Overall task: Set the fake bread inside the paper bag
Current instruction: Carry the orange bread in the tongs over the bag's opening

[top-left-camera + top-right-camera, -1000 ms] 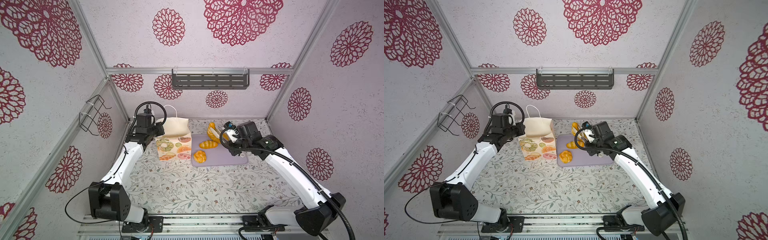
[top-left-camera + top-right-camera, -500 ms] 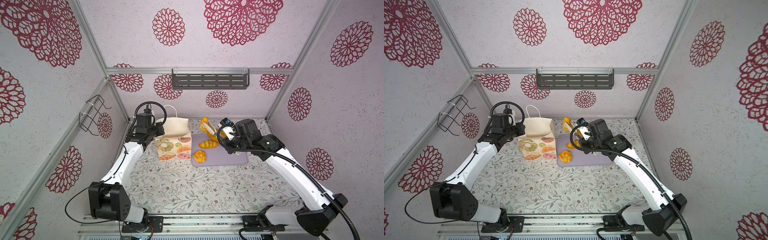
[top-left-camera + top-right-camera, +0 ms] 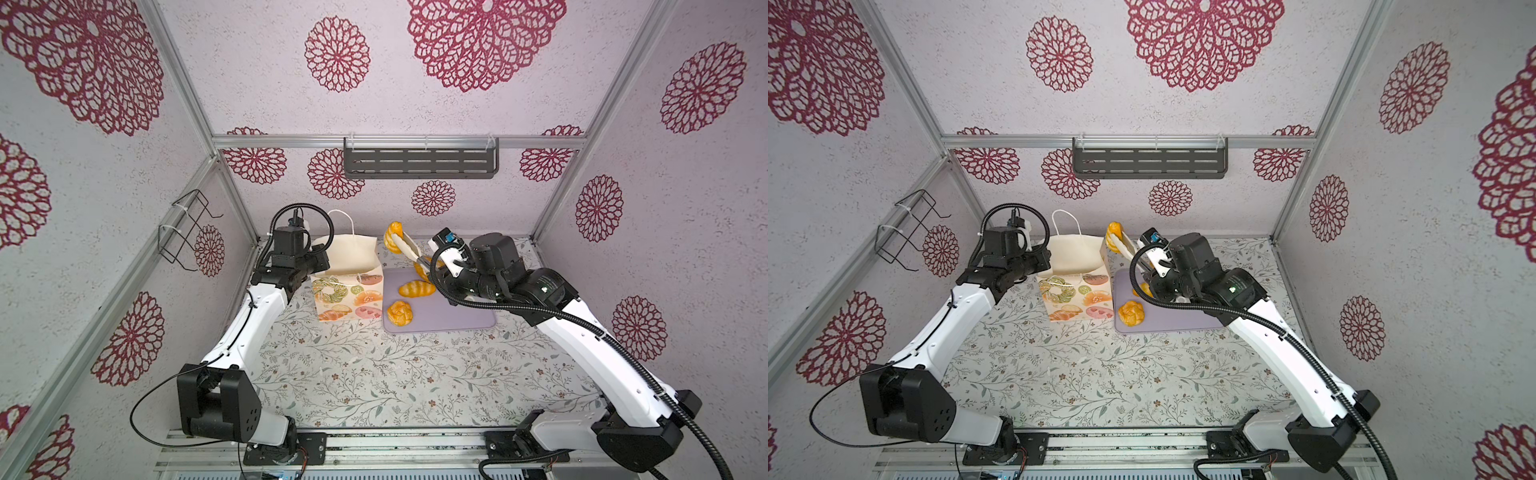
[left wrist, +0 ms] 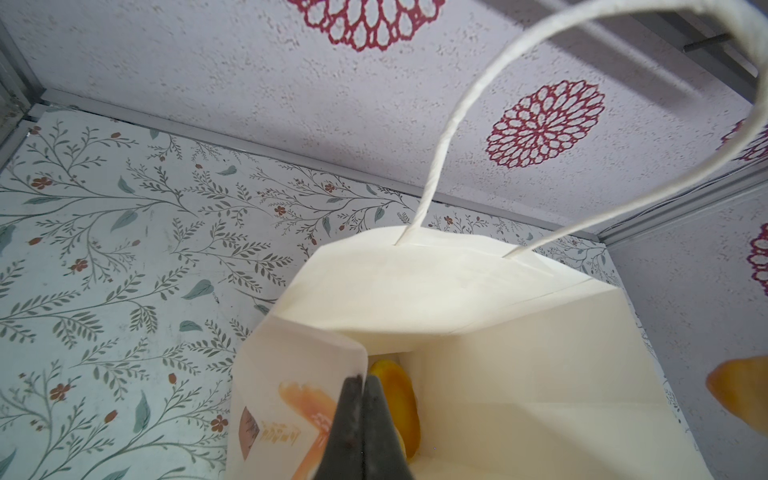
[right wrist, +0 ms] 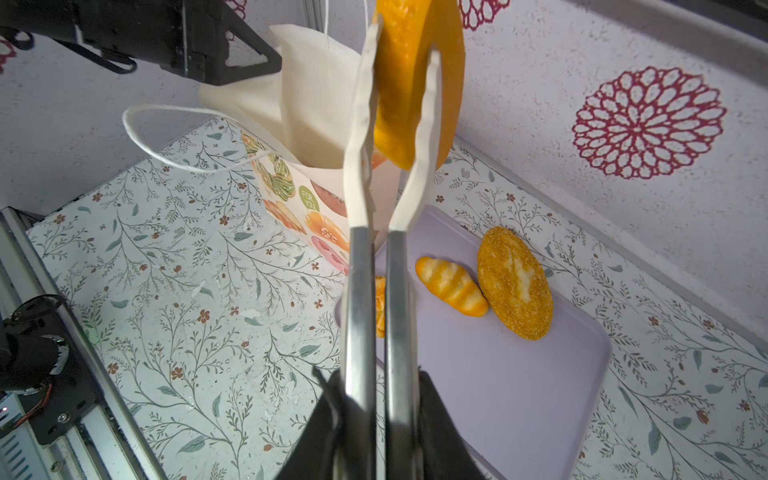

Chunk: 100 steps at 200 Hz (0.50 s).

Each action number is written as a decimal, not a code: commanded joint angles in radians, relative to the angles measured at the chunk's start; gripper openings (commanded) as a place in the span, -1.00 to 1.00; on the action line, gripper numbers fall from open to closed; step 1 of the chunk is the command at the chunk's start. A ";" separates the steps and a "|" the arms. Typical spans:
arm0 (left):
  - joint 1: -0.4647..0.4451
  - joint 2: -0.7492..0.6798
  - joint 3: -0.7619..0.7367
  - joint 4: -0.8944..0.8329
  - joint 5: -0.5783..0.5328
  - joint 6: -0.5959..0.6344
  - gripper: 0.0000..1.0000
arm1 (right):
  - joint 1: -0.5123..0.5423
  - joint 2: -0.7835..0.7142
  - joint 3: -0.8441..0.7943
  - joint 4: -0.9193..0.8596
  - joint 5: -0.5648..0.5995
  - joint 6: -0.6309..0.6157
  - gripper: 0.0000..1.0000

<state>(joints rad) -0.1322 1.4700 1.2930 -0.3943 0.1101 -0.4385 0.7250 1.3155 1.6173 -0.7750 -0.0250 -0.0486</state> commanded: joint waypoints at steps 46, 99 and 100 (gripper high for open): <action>-0.023 -0.022 -0.004 -0.028 0.013 0.009 -1.00 | 0.064 0.010 0.097 0.067 0.048 0.016 -0.55; -0.024 -0.030 -0.006 -0.029 0.011 0.011 -1.00 | 0.124 0.067 0.162 0.056 0.084 -0.008 -0.55; -0.024 -0.031 -0.006 -0.029 0.011 0.012 -1.00 | 0.125 0.068 0.162 0.056 0.084 -0.008 -0.55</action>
<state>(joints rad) -0.1394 1.4643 1.2930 -0.3954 0.1101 -0.4385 0.8276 1.3769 1.7145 -0.7750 0.0216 -0.0517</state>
